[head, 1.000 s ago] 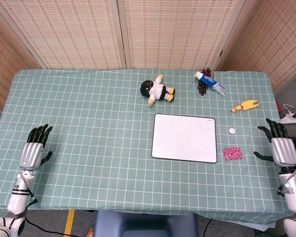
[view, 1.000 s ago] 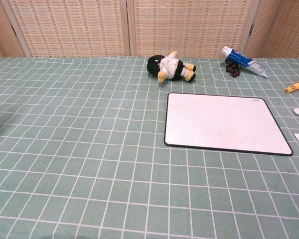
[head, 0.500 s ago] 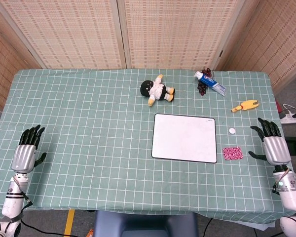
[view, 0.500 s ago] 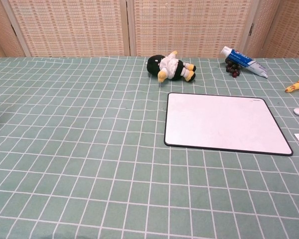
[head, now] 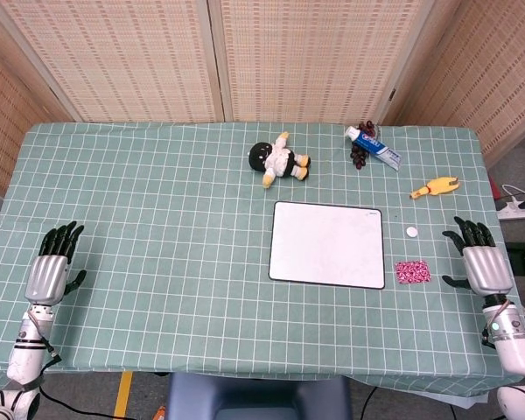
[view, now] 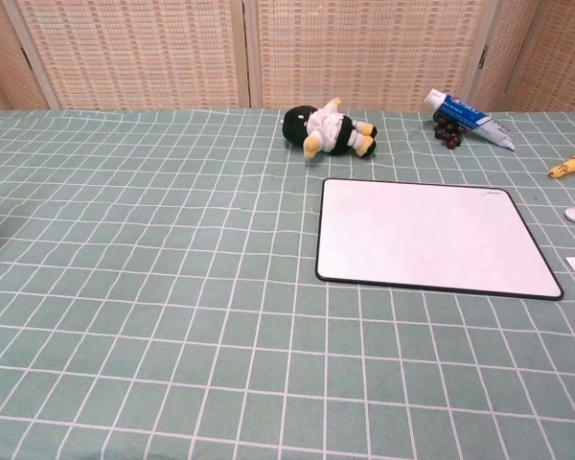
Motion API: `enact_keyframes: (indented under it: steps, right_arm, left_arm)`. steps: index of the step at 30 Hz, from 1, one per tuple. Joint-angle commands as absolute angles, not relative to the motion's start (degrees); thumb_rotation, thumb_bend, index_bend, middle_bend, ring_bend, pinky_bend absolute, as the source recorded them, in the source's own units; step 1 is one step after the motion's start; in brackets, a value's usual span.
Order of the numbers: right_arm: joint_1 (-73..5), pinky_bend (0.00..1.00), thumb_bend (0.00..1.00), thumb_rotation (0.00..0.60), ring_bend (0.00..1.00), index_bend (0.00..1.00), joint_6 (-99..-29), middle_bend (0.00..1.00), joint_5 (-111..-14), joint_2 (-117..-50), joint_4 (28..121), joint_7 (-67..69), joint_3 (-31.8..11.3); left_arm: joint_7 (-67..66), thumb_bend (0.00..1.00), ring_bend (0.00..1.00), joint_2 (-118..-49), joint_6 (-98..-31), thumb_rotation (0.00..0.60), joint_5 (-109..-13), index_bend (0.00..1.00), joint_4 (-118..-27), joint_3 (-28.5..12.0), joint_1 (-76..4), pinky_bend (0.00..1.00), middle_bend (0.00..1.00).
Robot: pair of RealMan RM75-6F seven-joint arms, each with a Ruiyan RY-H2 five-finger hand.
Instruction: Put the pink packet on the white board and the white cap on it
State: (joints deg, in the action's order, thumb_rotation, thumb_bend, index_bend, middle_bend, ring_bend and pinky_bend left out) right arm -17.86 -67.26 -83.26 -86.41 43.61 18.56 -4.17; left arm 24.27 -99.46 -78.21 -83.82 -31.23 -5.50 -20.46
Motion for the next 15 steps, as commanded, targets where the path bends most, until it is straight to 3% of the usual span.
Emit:
enact_keyframes:
  steps: [1, 7, 15]
  right_arm:
    - [-18.45, 0.0, 0.0, 0.6, 0.0, 0.24, -63.24, 0.0, -81.77, -83.83, 48.13, 14.24, -3.92]
    - [-20.35, 0.0, 0.03, 0.6, 0.0, 0.27, -55.21, 0.0, -77.3, -81.08, 54.41, 6.7, -4.72]
    - [-22.35, 0.0, 0.07, 0.6, 0.0, 0.31, -51.32, 0.0, -74.67, -81.0, 57.71, 2.23, -5.55]
  left_arm:
    - [24.15, 0.25, 0.0, -99.43, -78.46, 0.6, -83.99, 0.0, -31.5, -5.5, -20.6, 0.0, 0.0]
    - [23.97, 0.25, 0.0, -99.39, -78.29, 0.6, -84.3, 0.0, -31.77, -5.24, -20.79, 0.0, 0.0]
    - [24.29, 0.25, 0.0, -99.2, -78.0, 0.6, -84.31, 0.0, -31.97, -5.18, -20.83, 0.0, 0.0]
